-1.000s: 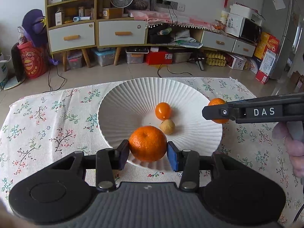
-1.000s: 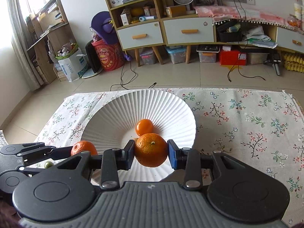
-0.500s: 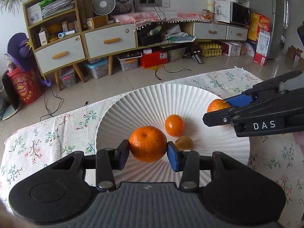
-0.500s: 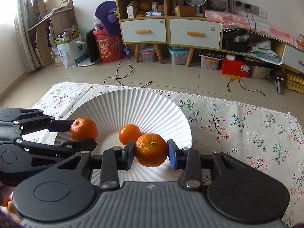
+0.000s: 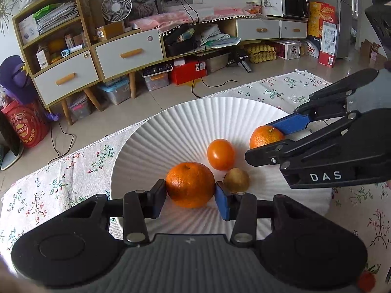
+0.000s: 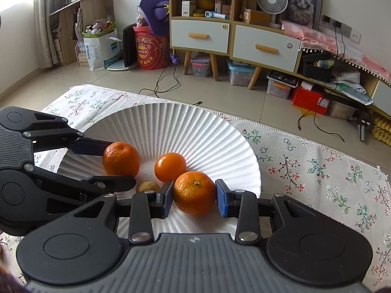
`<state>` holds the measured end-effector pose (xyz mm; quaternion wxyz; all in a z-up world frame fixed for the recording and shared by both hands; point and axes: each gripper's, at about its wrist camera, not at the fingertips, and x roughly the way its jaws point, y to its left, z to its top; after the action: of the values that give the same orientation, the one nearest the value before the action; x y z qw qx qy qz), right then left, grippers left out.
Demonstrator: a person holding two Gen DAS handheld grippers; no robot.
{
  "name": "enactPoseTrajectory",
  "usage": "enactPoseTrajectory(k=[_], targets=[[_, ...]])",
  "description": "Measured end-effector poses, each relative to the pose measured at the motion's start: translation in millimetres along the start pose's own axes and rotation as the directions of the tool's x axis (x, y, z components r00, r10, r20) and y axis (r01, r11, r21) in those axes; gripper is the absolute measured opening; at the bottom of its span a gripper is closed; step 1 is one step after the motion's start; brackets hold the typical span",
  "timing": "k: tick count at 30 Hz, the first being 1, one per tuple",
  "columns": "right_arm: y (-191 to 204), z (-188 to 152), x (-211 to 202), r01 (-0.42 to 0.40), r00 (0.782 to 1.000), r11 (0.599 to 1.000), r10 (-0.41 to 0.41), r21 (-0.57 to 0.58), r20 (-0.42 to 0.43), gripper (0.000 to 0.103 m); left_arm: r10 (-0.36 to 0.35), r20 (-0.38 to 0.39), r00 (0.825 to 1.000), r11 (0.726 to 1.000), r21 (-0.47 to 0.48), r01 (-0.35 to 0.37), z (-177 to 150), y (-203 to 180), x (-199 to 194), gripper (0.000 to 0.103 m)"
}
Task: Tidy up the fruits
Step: 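Carry both held mandarins over the white bowl, then open both grippers to release the mandarins into the bowl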
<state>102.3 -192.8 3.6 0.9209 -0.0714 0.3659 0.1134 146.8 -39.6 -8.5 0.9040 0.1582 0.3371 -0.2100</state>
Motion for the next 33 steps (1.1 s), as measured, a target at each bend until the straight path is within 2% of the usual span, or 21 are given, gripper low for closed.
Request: enactPoseTrajectory(k=[2,7,12,17,28,33], targets=[[0,0,-1,0.000,1.000,1.000,0.000,-0.008,-0.003,0.034,0.005,0.005,1.000,1.000,0.014,-0.005,-2,-2,-3,0.041],[-1,2,-11,-0.018,1.000,1.000,0.018,-0.018,0.016,0.038,0.028,0.017,0.999,0.998,0.051,-0.029,-3,-5,-10,0.050],[-2,4,-20,-0.015,0.999,1.000,0.015,-0.005,0.034,0.048,0.034,0.019,0.999,0.999,0.009,-0.034,0,-1,-17,0.058],[-2,3,-32,-0.006,0.999,1.000,0.006,-0.013,0.039,0.062,0.057,0.030,0.998,0.998,-0.007,-0.057,0,-3,-30,0.068],[7,-2,-68,0.006,0.999,1.000,-0.007,0.014,0.044,0.076,0.054,0.029,0.998,0.996,-0.079,-0.051,2,-11,-69,0.084],[14,-3,-79,0.006,0.999,1.000,-0.007,0.014,0.043,0.081,0.060,0.005,0.998,0.996,-0.065,-0.060,-3,-16,-85,0.088]])
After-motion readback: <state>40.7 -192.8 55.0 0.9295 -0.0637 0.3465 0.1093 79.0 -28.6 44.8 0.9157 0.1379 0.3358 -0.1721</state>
